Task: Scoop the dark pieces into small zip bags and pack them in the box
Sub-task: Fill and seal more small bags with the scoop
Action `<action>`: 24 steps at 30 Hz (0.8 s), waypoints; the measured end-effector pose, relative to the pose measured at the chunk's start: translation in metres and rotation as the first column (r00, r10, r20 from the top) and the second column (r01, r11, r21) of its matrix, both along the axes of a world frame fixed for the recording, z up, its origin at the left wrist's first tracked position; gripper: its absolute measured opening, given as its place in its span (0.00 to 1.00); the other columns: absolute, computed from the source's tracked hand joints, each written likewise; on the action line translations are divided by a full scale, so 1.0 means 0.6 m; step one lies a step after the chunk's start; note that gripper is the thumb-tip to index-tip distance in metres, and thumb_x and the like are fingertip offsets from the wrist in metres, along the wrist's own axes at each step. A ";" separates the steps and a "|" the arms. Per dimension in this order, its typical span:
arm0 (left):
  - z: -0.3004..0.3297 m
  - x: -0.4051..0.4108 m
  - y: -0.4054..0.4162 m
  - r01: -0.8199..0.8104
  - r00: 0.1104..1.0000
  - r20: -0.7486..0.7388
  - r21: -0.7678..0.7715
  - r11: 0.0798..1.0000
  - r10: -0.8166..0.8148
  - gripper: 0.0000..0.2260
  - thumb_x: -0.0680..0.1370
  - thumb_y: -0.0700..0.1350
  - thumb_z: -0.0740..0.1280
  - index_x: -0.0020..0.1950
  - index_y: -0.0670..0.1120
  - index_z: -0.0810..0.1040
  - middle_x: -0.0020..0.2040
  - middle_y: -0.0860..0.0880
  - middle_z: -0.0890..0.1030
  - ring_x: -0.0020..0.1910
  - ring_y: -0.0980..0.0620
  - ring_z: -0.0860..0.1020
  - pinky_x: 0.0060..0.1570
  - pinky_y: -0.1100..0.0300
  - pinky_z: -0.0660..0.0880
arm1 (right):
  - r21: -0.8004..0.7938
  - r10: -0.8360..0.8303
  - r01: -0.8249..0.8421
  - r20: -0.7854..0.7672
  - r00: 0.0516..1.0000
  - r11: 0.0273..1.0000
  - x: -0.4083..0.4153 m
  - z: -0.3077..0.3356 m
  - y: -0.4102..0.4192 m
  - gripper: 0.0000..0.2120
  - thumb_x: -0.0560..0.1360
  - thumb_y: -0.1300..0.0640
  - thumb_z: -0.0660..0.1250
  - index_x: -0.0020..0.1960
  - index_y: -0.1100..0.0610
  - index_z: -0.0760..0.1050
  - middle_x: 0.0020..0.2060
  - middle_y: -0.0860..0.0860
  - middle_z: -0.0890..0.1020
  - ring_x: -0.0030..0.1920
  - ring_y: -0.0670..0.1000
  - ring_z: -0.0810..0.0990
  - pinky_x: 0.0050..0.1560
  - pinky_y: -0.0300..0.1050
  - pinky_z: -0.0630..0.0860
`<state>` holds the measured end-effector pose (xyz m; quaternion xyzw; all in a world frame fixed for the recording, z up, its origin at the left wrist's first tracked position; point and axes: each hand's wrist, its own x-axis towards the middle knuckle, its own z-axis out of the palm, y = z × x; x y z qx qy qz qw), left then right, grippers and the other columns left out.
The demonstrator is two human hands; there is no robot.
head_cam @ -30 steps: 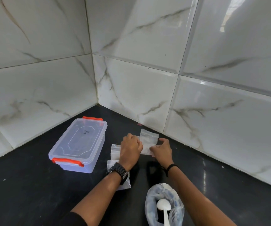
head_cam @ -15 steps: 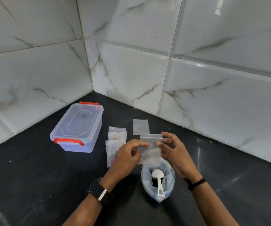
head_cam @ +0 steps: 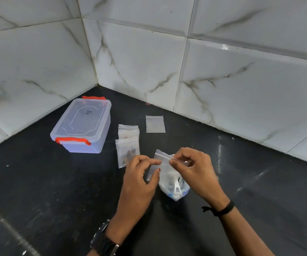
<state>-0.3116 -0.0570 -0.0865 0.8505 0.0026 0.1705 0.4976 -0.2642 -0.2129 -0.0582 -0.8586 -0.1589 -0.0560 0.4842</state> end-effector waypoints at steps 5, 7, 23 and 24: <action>0.016 -0.023 -0.026 -0.053 0.991 -0.135 -0.472 0.880 -0.013 0.10 0.73 0.52 0.67 0.52 0.52 0.80 0.47 0.55 0.84 0.48 0.58 0.82 0.48 0.61 0.79 | 0.052 -0.035 0.025 0.204 0.978 0.998 -0.035 -0.011 0.029 0.02 0.73 0.58 0.70 0.42 0.55 0.81 0.36 0.45 0.81 0.38 0.45 0.80 0.39 0.37 0.76; 0.022 -0.027 -0.032 -0.084 0.989 -0.148 -0.583 0.808 -0.003 0.10 0.72 0.51 0.67 0.50 0.50 0.80 0.45 0.55 0.85 0.46 0.56 0.83 0.44 0.62 0.79 | 0.028 -0.007 0.001 0.211 0.978 1.000 -0.048 -0.016 0.038 0.02 0.75 0.57 0.69 0.46 0.54 0.80 0.39 0.44 0.81 0.40 0.45 0.80 0.41 0.39 0.77; 0.028 -0.037 -0.027 -0.085 0.985 -0.167 -0.707 0.702 -0.049 0.12 0.70 0.49 0.68 0.49 0.44 0.81 0.43 0.48 0.85 0.45 0.49 0.84 0.44 0.58 0.82 | 0.076 0.004 -0.014 0.127 0.992 0.997 -0.072 -0.015 0.025 0.05 0.73 0.55 0.71 0.48 0.51 0.82 0.42 0.42 0.83 0.44 0.42 0.81 0.42 0.33 0.77; 0.028 -0.037 -0.027 -0.079 0.985 -0.164 -0.706 0.704 -0.054 0.11 0.70 0.48 0.68 0.49 0.44 0.81 0.44 0.49 0.85 0.45 0.49 0.84 0.44 0.57 0.82 | 0.093 0.001 -0.012 0.112 0.994 0.996 -0.072 -0.014 0.024 0.04 0.73 0.56 0.71 0.48 0.51 0.82 0.42 0.42 0.83 0.44 0.42 0.81 0.42 0.32 0.77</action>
